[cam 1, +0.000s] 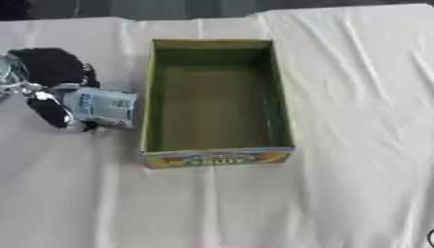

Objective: Pick up objects on the table and place them in the box.

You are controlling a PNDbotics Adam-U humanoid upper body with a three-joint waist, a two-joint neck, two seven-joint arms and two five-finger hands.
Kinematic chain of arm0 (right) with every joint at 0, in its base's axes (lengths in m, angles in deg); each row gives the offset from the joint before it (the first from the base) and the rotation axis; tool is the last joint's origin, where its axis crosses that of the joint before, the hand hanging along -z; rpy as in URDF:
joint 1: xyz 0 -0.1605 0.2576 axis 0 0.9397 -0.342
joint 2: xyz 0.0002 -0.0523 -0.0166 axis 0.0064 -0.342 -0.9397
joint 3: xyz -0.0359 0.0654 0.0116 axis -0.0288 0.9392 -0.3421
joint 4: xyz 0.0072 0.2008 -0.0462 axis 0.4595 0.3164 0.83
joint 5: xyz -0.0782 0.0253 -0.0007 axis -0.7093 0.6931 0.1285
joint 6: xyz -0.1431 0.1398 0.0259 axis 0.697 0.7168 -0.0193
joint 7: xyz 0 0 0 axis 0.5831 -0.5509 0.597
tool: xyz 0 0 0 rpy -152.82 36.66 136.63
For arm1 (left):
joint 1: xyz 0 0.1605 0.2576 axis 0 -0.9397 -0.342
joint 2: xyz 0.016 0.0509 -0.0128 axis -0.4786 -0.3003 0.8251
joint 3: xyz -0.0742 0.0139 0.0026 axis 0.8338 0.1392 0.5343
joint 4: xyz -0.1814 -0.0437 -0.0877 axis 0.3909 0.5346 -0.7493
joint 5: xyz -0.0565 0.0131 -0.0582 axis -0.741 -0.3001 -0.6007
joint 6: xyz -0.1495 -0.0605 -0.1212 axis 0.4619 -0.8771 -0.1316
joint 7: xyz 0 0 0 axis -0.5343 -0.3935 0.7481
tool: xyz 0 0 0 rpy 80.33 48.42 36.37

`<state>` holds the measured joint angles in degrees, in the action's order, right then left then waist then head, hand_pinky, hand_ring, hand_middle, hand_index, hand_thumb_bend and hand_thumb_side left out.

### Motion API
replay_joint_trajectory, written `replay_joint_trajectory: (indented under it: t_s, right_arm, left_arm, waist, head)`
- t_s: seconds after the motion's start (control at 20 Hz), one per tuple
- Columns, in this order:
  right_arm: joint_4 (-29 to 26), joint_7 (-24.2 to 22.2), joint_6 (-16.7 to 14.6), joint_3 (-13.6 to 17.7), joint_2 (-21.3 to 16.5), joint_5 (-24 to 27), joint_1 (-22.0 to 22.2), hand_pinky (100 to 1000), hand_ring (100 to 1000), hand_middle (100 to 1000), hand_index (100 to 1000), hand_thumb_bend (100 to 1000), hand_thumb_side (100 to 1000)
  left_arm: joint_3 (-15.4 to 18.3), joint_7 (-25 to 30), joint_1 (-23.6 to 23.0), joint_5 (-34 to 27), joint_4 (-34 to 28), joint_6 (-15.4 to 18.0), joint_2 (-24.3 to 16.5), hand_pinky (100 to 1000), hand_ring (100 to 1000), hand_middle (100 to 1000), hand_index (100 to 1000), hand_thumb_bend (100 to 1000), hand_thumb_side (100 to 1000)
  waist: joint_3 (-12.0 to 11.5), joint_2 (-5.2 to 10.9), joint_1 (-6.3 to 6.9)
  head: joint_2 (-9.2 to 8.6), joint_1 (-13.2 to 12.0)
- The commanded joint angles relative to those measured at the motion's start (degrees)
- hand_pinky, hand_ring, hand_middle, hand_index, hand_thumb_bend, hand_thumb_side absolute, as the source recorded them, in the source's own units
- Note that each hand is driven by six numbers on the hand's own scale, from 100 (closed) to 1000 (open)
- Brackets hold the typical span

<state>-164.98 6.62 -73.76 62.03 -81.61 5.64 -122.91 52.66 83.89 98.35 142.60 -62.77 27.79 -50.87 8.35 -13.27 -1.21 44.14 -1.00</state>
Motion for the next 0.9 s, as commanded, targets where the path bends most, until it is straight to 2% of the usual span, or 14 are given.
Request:
replay_joint_trajectory:
  t_s: [0.05, 0.65, 0.9]
  right_arm:
    - [-0.7, -0.2, -0.3, 0.4, -1.1, -0.2, -0.2, 305, 424, 478, 666, 100, 921]
    - [-0.7, -0.3, -0.8, 0.6, -2.7, -1.1, 1.5, 303, 425, 478, 666, 100, 921]
    - [-0.7, -0.3, -0.9, 0.6, -3.0, -1.4, 1.9, 303, 425, 478, 666, 100, 922]
  left_arm:
    - [0.1, -0.3, 0.0, 1.8, 0.2, -0.5, -1.6, 100, 100, 101, 421, 100, 720]
    - [1.2, 0.9, 1.1, 4.7, -1.8, -2.9, -4.5, 100, 100, 100, 411, 100, 708]
    - [1.8, 1.4, 1.2, 2.7, -2.4, -3.9, -5.2, 100, 100, 100, 394, 100, 702]
  waist:
    - [-0.2, 1.13, -0.02]
    - [-2.0, 2.19, 0.46]
    - [-2.4, 2.46, 0.55]
  head:
    - [-0.02, 0.2]
    - [-0.02, 1.3]
    - [-0.02, 1.3]
